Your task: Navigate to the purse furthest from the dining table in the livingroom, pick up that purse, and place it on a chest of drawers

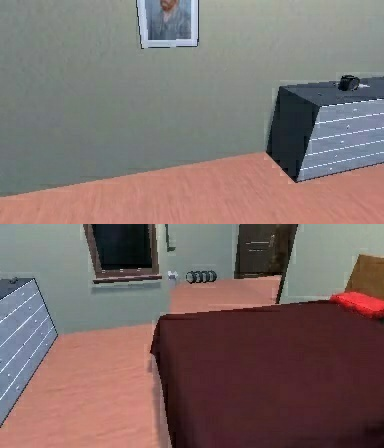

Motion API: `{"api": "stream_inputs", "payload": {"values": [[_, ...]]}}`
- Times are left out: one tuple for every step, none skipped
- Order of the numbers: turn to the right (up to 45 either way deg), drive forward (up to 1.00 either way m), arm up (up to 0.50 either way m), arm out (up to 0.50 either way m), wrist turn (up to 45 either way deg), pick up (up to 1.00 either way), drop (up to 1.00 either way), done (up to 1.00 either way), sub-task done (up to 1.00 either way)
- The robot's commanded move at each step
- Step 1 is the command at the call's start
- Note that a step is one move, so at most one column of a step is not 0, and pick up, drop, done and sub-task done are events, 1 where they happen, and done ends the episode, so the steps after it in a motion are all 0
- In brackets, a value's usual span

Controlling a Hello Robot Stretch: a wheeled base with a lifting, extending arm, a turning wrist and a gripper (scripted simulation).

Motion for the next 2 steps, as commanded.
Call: {"api": "stream_inputs", "payload": {"values": [[6.0, 0.00, 0.00, 0.00, 0.0, 0.00, 0.00, 0.00, 0.00], [0.0, 0.10, 0.00, 0.00, 0.0, 0.00, 0.00, 0.00, 0.00]]}}
